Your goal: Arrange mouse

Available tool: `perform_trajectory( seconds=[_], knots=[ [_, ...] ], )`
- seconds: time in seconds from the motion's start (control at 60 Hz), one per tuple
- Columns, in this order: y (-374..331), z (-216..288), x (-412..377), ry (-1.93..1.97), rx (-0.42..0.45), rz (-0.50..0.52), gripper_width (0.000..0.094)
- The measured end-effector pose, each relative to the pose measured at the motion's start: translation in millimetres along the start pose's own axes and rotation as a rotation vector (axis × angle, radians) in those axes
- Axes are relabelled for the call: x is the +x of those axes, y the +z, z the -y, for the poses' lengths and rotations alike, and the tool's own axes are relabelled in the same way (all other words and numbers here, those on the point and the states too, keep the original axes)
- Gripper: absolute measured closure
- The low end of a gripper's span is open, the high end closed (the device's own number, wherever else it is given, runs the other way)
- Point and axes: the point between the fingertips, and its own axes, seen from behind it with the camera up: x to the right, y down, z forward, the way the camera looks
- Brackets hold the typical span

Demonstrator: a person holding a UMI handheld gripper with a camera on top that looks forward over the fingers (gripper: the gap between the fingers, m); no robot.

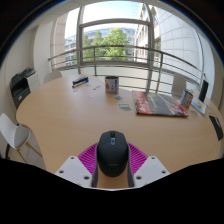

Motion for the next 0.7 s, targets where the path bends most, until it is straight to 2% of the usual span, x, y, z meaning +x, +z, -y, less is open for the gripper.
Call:
perform_trajectory(
  seconds=[0.117,0.233,0.383,0.467,0.55,0.6,0.617,0.7],
  knots=[
    [-40,56,19,0.028,0.088,0.044,0.0538],
    [-100,145,77,0.085,0.246,0.077,0.0540],
    [-163,242,224,0.135,0.435,0.040,0.0540],
    [-173,255,328,0.147,0.493,0.000,0.0541],
    [-160,258,435,0.144,0.477,-0.059,0.0542],
    [-142,230,501,0.131,0.451,-0.107,0.0543],
    [-141,234,519,0.132,0.431,-0.121,0.0543],
    [-105,188,612,0.148,0.335,-0.182,0.0542]
  ],
)
